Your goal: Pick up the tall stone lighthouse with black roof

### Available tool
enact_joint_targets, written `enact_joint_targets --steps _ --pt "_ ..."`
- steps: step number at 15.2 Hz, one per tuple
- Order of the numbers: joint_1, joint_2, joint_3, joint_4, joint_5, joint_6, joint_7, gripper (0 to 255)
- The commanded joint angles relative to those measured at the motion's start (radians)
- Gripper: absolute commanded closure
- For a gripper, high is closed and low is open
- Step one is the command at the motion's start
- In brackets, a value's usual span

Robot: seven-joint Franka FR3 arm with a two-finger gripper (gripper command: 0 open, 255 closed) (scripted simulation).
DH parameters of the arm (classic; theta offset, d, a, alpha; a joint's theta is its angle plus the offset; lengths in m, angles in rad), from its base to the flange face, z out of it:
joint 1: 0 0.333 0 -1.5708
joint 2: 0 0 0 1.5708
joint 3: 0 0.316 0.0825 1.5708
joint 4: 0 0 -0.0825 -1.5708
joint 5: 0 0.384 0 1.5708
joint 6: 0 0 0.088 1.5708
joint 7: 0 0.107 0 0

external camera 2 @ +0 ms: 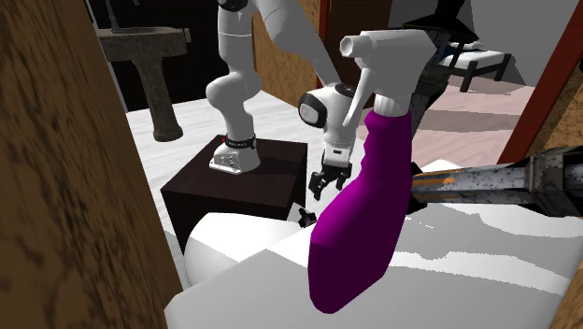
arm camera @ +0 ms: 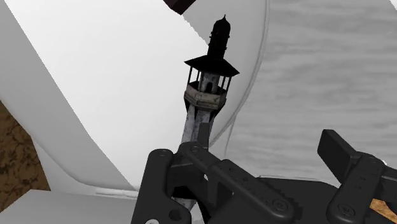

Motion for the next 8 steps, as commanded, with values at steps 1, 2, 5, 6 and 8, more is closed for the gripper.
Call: enact_joint_targets --steps 1,2,5,6,8 --pt "-0.015 0.075 -0.007 0.021 0.025 0.054 0.001 0" --pt "-0.026 0.109 -0.011 0.035 0.038 0.073 -0.001 0" --pt "-0.061 0.210 -0.016 0.081 0.079 0.125 -0.008 0" --pt "-0.074 0.243 -0.016 0.098 0.093 0.140 -0.010 0" --pt "-0.099 0.299 -0.015 0.128 0.115 0.165 -0.013 0"
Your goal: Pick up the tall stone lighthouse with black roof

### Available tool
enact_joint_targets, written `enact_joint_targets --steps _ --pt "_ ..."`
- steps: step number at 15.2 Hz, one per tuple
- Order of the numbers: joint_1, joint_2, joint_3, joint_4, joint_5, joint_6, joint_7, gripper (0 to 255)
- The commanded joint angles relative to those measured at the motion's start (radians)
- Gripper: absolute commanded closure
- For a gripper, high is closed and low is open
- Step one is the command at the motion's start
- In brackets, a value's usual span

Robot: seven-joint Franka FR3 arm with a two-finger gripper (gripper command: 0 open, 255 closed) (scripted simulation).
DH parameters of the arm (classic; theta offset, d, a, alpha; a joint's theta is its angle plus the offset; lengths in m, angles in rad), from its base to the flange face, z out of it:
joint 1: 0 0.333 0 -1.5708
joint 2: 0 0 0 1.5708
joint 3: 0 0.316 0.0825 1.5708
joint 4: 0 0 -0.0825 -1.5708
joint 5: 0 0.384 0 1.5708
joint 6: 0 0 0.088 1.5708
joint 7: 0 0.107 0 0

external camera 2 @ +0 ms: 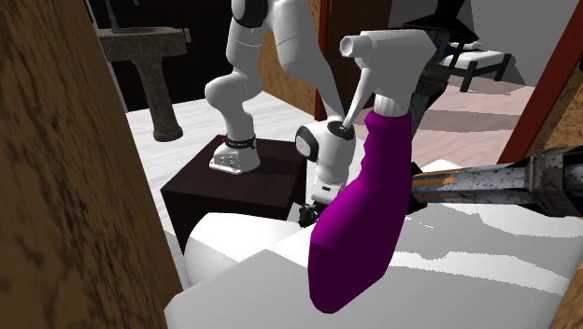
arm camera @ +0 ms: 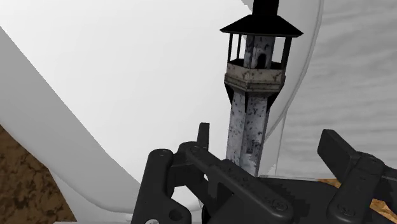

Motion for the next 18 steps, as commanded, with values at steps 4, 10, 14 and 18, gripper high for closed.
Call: enact_joint_targets --steps 4,10,14,18 --pt "-0.031 0.086 0.022 0.026 0.037 0.058 -0.020 0" --pt "-0.047 0.133 0.042 0.040 0.055 0.093 -0.033 255" --pt "-0.048 0.135 0.042 0.041 0.056 0.093 -0.033 255" --pt "-0.047 0.135 0.042 0.041 0.056 0.093 -0.033 255"
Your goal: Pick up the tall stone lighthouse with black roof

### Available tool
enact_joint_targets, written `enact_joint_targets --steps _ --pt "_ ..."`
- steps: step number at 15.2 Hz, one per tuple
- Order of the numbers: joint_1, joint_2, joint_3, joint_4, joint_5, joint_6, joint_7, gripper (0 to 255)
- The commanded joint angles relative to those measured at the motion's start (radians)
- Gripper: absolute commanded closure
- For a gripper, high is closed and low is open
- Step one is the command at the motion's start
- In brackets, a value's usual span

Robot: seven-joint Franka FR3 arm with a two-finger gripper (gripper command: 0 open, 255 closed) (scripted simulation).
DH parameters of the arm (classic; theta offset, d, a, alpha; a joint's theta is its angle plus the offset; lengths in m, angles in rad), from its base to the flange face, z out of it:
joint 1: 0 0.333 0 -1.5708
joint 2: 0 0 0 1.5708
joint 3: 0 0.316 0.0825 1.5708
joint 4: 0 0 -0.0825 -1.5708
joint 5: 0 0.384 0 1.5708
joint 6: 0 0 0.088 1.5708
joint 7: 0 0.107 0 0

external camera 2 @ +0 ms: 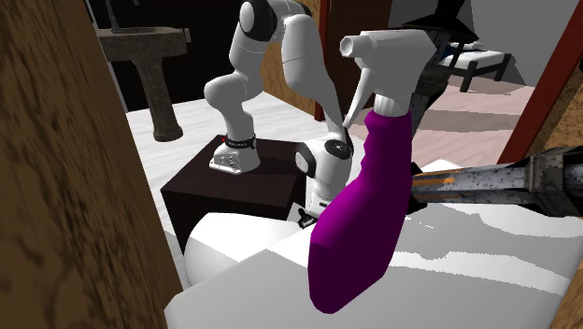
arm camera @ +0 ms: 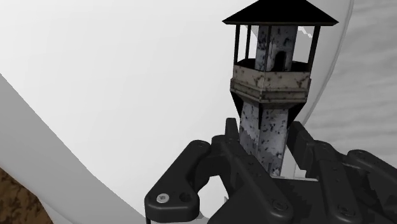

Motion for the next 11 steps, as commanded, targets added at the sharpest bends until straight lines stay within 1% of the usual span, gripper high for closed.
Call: enact_joint_targets --steps 1,11 --pt "-0.001 0.002 0.000 0.000 0.001 0.001 0.001 255" --pt "0.042 -0.136 -0.055 -0.034 -0.057 -0.102 0.038 255"
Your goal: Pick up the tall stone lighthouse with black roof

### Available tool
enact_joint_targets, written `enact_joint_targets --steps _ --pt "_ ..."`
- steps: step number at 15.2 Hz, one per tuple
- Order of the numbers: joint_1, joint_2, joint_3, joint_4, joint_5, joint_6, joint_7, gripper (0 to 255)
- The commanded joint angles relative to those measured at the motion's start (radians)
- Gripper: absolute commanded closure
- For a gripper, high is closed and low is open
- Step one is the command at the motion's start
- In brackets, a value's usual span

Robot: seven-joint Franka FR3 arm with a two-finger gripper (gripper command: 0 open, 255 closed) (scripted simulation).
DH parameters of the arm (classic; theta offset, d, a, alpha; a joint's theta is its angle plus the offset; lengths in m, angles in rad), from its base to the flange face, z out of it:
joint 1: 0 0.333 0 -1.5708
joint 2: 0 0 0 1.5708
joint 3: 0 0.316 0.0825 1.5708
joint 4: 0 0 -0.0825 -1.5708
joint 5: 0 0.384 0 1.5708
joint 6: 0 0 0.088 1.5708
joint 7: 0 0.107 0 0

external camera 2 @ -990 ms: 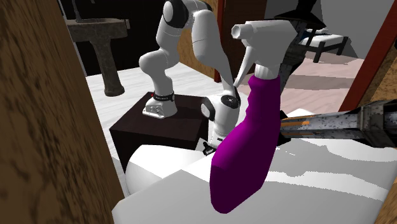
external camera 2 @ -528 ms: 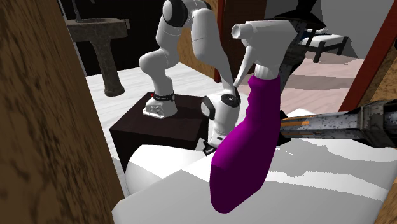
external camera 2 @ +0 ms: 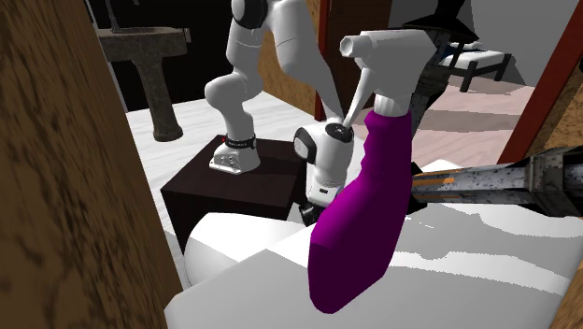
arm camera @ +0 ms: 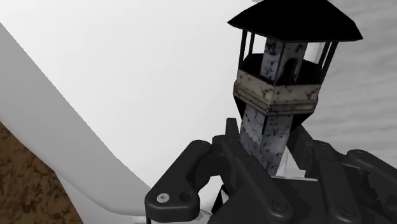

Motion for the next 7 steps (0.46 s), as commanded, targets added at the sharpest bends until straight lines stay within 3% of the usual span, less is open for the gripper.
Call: enact_joint_targets --steps 1,7 --pt "0.008 -0.026 -0.009 -0.001 -0.012 -0.020 0.008 255" --pt "0.022 -0.081 -0.029 -0.008 -0.040 -0.066 0.026 255"
